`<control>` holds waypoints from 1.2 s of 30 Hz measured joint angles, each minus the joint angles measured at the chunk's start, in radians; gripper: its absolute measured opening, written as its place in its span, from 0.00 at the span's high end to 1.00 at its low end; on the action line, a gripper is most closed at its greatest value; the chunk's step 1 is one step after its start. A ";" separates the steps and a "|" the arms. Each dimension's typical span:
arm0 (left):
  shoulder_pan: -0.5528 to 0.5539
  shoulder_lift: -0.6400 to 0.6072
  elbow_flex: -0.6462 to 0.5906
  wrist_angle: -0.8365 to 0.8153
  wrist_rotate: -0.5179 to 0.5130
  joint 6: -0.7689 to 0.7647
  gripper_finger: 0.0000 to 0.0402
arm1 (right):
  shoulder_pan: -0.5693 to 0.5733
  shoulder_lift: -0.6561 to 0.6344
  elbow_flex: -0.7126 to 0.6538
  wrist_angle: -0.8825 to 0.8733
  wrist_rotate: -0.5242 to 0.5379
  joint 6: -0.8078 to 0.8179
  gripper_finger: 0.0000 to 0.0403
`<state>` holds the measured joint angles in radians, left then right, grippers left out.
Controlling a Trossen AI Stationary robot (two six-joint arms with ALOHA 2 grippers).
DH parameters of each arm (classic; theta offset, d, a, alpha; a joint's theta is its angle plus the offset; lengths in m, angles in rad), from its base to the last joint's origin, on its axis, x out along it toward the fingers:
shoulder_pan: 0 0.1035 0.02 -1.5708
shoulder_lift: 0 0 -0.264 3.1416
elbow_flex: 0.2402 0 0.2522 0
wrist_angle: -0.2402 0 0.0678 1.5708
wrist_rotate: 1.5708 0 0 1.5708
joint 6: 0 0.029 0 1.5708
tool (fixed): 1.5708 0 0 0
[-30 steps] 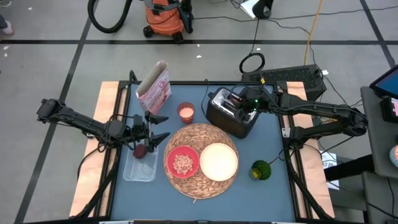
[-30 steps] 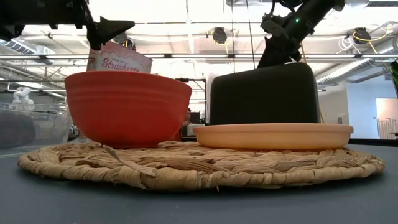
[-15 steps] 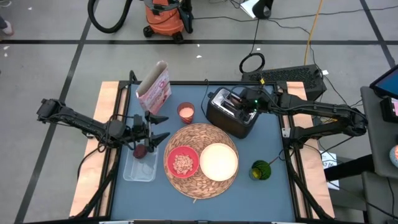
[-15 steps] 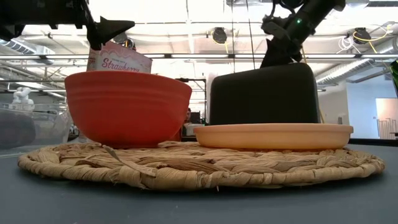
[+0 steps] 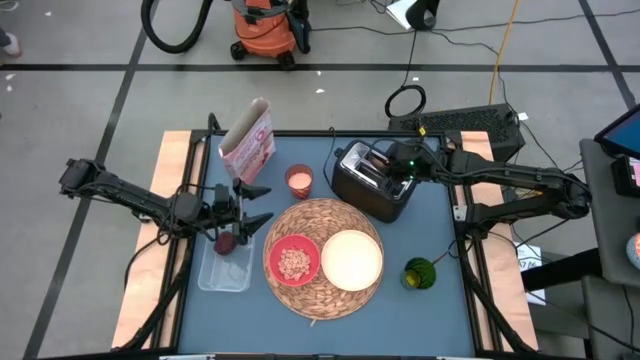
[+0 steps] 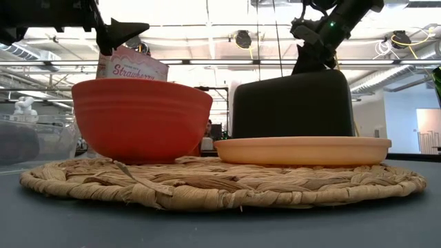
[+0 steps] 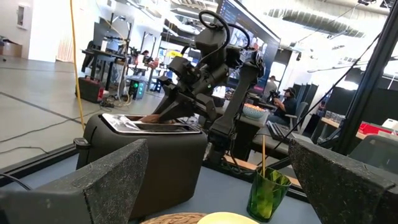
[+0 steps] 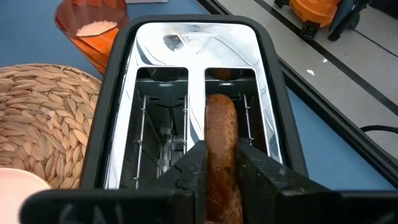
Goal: Arrange a breakfast setting
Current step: Put the bagel from the toaster to the white plate
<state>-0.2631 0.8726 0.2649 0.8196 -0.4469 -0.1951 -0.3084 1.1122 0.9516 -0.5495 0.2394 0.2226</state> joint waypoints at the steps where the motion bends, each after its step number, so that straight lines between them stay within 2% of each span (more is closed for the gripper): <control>1: 0.000 0.000 0.000 0.000 0.000 0.000 0.02 | 0.000 0.000 0.000 0.000 0.000 0.000 0.83; 7: 0.000 0.000 0.000 0.000 0.000 0.000 0.02 | 0.000 0.000 0.000 -0.002 0.002 -0.001 0.89; 27: 0.000 0.000 0.000 0.000 0.000 0.000 0.02 | 0.000 -0.004 -0.001 0.054 0.000 -0.017 0.89; 36: 0.000 0.000 0.000 0.000 0.000 0.000 0.02 | 0.000 -0.079 -0.001 0.069 0.000 -0.027 0.89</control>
<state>-0.2634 0.8726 0.2649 0.8196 -0.4469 -0.1951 -0.3088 1.0329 0.9504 -0.4808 0.2394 0.1955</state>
